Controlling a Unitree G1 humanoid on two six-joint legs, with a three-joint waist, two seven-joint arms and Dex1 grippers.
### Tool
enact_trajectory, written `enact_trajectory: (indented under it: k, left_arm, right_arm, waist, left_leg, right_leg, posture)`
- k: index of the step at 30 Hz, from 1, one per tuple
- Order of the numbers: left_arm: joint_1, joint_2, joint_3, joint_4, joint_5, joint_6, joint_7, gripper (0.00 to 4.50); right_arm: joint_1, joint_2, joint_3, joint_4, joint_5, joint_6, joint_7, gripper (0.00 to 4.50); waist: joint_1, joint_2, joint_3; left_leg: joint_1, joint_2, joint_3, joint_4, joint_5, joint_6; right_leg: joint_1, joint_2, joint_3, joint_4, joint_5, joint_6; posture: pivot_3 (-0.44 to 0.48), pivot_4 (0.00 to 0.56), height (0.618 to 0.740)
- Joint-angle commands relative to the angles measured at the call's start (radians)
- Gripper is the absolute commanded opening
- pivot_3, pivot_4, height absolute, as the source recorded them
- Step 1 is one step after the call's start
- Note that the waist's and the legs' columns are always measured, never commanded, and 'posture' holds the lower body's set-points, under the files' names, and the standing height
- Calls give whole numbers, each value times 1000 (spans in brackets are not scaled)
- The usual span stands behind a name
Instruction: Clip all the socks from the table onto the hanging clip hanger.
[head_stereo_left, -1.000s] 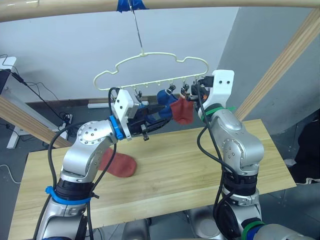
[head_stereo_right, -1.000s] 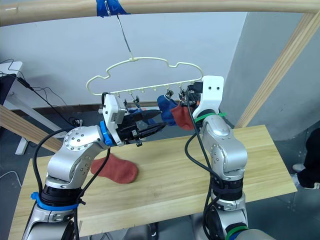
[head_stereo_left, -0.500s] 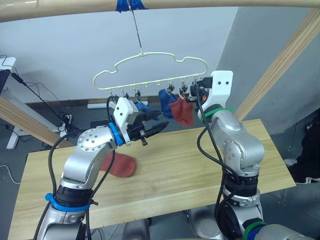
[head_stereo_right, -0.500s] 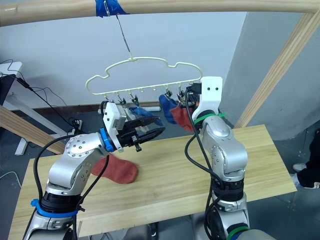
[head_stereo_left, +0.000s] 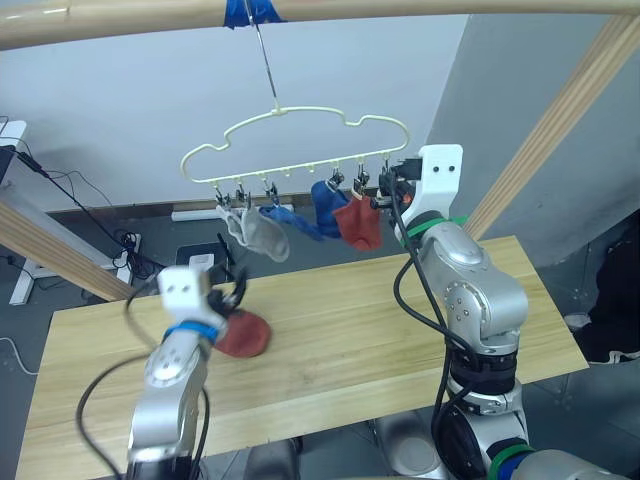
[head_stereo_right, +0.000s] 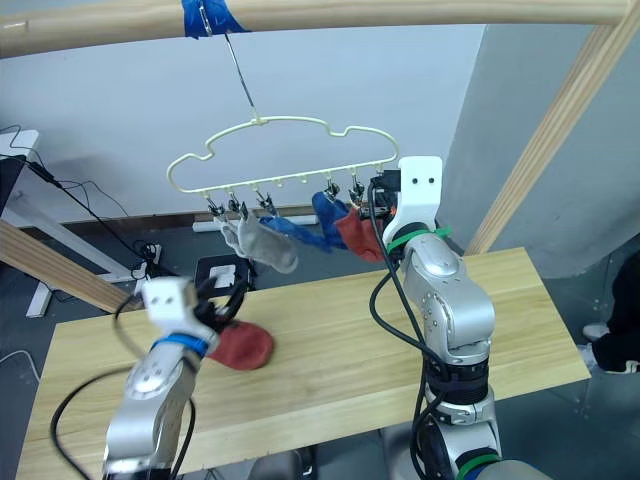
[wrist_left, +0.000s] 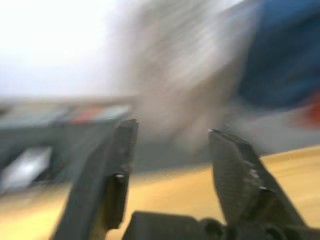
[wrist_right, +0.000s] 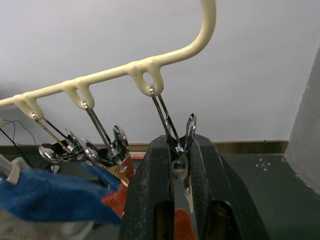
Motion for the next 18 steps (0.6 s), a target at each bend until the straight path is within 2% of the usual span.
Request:
enact_trajectory:
  k: [1,3,11,18]
  left_arm:
    - [7,-69,70,-24,-24,69,120,3559]
    - [1,-88,63,-3,-31,65,113,4041]
    - [-126,-155,106,177,-46,91,237,4050]
    - [-221,-140,120,316,-68,101,257,4050]
  right_arm:
    - [-6,5,10,-40,21,-18,11,131]
    - [-9,5,13,-37,24,-18,17,131]
    - [-13,1,17,-29,25,-17,32,131]
    - [-13,-3,19,-34,22,-11,36,131]
  waist:
    - [16,0,0]
    - [26,-2,-1]
    - [23,-5,-5]
    - [21,-5,-5]
  left_leg:
    - [0,0,-1,0,0,0]
    - [0,-2,-1,1,1,2]
    - [0,-2,1,1,4,5]
    - [0,-1,1,1,4,5]
  right_leg:
    - [0,0,0,0,0,0]
    - [1,0,-1,0,0,1]
    - [1,2,-1,-4,6,0]
    - [1,4,-1,-3,7,-2]
  posture:
    - [-269,230,733]
    - [-260,231,733]
    - [-266,230,733]
    - [-288,227,733]
